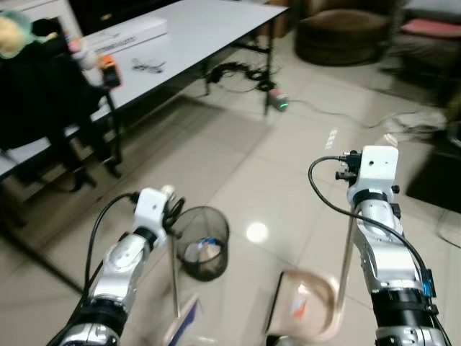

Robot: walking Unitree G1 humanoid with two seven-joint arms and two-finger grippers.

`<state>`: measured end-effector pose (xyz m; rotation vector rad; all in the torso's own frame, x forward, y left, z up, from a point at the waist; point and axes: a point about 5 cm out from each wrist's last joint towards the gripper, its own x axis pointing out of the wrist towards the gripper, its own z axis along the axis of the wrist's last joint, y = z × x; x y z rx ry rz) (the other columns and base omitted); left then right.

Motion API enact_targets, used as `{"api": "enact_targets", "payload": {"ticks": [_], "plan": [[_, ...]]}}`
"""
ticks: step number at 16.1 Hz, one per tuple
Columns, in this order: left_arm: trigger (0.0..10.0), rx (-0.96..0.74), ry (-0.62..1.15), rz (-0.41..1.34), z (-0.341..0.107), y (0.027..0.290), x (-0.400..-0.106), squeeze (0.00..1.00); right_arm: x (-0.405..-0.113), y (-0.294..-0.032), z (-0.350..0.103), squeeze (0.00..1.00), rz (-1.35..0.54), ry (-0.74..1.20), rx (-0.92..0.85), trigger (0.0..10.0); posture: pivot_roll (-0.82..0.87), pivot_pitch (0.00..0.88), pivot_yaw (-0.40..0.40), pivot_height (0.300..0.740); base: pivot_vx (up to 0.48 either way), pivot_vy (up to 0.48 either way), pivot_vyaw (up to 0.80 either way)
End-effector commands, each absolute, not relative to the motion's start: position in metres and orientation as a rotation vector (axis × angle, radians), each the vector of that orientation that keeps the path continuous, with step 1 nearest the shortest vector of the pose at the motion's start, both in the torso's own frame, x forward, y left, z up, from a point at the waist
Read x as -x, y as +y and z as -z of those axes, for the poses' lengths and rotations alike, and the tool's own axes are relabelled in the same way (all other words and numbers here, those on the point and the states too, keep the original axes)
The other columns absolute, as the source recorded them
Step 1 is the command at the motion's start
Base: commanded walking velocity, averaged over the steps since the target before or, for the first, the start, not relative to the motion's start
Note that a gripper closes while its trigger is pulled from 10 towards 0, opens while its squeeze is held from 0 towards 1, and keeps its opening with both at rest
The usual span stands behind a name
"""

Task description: Sweep floor

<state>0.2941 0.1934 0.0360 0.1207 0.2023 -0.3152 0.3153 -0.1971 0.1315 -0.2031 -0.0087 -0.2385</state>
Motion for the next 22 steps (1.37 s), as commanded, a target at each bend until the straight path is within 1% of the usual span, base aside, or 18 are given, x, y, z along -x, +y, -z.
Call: {"api": "enact_targets", "payload": {"ticks": [1,4,8,10,12,14,17,18,22], "plan": [[10.0,-0.122,0.275,0.294,-0.025,0.201,-0.292,0.0,-0.318,-0.19,-0.147,0.0,0.209,-0.084,0.218,10.0,-0.03,0.0,0.072,0.74,0.0,0.0,-0.8],[10.0,-0.126,0.337,0.233,-0.017,0.213,-0.292,0.0,-0.318,-0.187,-0.147,0.0,0.197,-0.094,0.23,10.0,-0.03,0.0,0.074,0.74,0.0,0.0,-0.8],[10.0,-0.117,0.368,0.176,-0.013,0.217,-0.291,0.0,-0.315,-0.186,-0.142,0.0,0.2,-0.095,0.175,10.0,-0.03,0.0,0.072,0.74,0.0,-0.455,-0.8],[10.0,-0.115,0.381,0.164,-0.01,0.212,-0.29,0.0,-0.315,-0.19,-0.138,0.0,0.224,-0.08,0.15,10.0,-0.03,0.0,0.072,0.74,0.0,-0.465,-0.8],[10.0,-0.121,0.397,0.164,-0.004,0.202,-0.288,0.0,-0.315,-0.192,-0.135,0.0,0.229,-0.065,0.165,10.0,-0.03,0.0,0.073,0.74,0.0,-0.465,0.0],[10.0,-0.134,0.403,0.179,0.001,0.186,-0.287,0.0,-0.314,-0.191,-0.133,0.0,0.234,-0.061,0.202,10.0,-0.03,0.0,0.076,0.74,0.0,-0.469,0.0],[10.0,-0.147,0.406,0.189,0.003,0.174,-0.288,0.0,-0.313,-0.189,-0.13,0.0,0.23,-0.056,0.205,10.0,-0.04,0.003,0.081,0.74,0.0,-0.467,0.0],[10.0,-0.15,0.379,0.187,-0.003,0.179,-0.292,0.0,-0.313,-0.188,-0.129,0.0,0.229,-0.05,0.191,10.0,-0.04,0.004,0.082,0.74,0.0,-0.469,0.0],[10.0,-0.153,0.354,0.186,-0.01,0.183,-0.297,0.0,-0.312,-0.185,-0.127,0.0,0.224,-0.044,0.18,10.0,-0.04,0.009,0.084,0.74,0.0,-0.466,0.0]]}}
